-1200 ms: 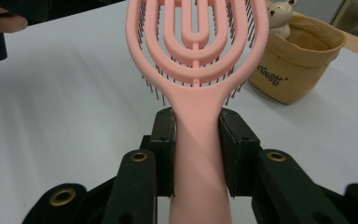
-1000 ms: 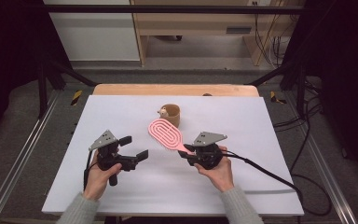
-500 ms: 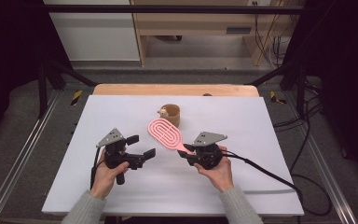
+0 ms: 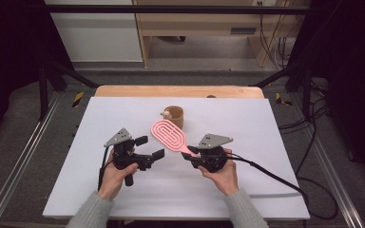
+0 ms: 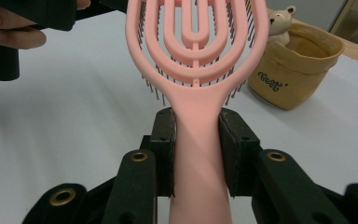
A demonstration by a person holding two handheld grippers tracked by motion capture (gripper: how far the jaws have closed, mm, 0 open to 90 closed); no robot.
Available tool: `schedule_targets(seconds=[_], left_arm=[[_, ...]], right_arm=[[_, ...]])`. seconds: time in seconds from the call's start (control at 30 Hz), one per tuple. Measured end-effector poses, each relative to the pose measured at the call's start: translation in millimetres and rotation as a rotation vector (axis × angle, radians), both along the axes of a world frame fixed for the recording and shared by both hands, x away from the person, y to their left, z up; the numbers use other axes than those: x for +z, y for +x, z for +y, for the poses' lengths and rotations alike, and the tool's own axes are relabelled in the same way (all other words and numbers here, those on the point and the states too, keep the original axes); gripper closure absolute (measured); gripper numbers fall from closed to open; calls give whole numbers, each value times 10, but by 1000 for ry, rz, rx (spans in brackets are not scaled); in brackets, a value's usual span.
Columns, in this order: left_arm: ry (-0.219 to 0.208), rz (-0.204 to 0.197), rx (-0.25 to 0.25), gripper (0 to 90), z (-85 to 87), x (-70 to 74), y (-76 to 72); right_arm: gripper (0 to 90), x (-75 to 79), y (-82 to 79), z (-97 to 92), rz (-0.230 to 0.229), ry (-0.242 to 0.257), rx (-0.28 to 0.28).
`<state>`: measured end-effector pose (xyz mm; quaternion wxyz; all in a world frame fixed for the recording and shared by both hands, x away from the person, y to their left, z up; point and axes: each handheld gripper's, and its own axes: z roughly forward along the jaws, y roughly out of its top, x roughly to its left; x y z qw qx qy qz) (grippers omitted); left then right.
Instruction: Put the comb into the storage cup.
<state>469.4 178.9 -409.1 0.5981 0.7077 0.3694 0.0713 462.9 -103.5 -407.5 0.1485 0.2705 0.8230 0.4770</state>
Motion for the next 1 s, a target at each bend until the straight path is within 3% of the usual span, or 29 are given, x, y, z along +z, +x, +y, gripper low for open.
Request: schedule_targets(seconds=[0.53,1.0], left_arm=[[-32,24,33,14,-167,13,75],[-32,47,99,142,-291,10,139]], right_arm=[[691,1,-10,6,-10,8,7],[691,-2,-28,17,-26,18,21]])
